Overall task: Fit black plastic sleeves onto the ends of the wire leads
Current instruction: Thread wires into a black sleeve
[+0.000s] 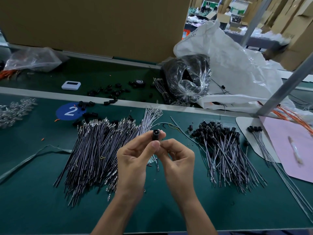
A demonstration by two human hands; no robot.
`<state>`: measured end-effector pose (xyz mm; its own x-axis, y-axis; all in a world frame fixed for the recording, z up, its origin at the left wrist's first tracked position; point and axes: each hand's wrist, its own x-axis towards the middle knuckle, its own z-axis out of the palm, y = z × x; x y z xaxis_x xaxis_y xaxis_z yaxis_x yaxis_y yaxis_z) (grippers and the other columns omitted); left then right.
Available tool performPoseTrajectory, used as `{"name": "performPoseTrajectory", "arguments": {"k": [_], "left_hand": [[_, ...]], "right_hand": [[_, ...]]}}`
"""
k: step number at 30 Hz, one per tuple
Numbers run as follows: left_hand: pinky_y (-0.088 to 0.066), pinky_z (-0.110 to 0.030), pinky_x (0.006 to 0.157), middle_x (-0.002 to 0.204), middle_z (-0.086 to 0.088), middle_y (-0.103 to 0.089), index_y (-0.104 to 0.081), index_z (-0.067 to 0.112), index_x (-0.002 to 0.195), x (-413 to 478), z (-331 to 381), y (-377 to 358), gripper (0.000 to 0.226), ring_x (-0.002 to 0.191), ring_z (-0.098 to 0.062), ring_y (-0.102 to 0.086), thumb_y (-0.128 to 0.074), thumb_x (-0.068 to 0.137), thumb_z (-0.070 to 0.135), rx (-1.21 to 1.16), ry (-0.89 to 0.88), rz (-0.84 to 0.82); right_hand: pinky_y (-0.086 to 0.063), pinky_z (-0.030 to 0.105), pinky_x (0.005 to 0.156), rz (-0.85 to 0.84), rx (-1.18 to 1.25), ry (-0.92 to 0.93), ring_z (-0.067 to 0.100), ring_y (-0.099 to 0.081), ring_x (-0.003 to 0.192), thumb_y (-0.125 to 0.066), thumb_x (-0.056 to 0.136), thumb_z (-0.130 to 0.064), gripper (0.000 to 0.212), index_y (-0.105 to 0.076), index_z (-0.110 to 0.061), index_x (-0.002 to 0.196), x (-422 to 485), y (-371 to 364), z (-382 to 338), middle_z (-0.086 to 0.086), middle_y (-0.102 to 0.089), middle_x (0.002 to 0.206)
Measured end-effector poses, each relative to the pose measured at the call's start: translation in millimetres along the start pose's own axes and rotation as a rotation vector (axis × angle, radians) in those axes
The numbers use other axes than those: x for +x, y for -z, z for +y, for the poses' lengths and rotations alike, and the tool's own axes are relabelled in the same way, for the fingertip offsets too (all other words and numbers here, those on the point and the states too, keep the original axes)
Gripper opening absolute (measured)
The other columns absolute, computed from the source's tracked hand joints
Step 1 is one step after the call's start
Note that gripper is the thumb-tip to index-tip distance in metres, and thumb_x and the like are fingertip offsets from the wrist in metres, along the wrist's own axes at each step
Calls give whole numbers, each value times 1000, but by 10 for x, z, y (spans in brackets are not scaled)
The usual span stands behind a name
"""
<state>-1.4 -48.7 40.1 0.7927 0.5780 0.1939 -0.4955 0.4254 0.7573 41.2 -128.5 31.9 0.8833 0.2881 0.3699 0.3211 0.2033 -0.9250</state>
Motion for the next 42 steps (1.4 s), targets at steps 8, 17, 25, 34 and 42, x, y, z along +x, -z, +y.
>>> {"name": "performPoseTrajectory", "arguments": {"k": [8,17,25,34,42], "left_hand": [[-54,-29,89,96,-4,-77,-74,20,106,125,184,73,33,97,-21,-72,-78,74,13,366,-78,-285],[-56,-28,81,93,-7,-77,-78,20,93,47,130,8,23,89,-24,-74,-75,70,15,201,-85,-187],[-56,-24,78,90,-11,-76,-79,13,90,-27,88,-62,25,89,-24,-74,-76,66,11,38,-46,-117],[-56,-23,76,87,-10,-76,-80,20,87,-56,43,-121,27,88,-21,-74,-81,64,6,47,18,-73],[-56,-22,67,80,-13,-76,-80,17,79,33,-68,-91,23,76,-19,-74,-76,57,13,87,99,46]], "right_hand": [[-48,26,64,28,-75,90,13,-54,66,-73,81,-19,12,-68,-20,70,4,124,-23,-5,-66,68],[-43,38,60,35,-63,114,25,-46,62,-72,82,-42,25,-62,-24,68,-44,68,-59,-2,-57,63],[-43,22,60,-6,-40,169,7,-47,62,-69,87,-28,20,-60,-31,69,-89,62,-64,-12,-56,64],[-39,20,59,61,-80,130,6,-44,60,-68,87,-27,23,-56,-26,67,-163,81,50,-14,-52,61],[-49,42,62,-9,-99,15,10,-51,65,-69,83,-23,22,-57,-30,66,-161,162,164,-9,-55,62]]}}
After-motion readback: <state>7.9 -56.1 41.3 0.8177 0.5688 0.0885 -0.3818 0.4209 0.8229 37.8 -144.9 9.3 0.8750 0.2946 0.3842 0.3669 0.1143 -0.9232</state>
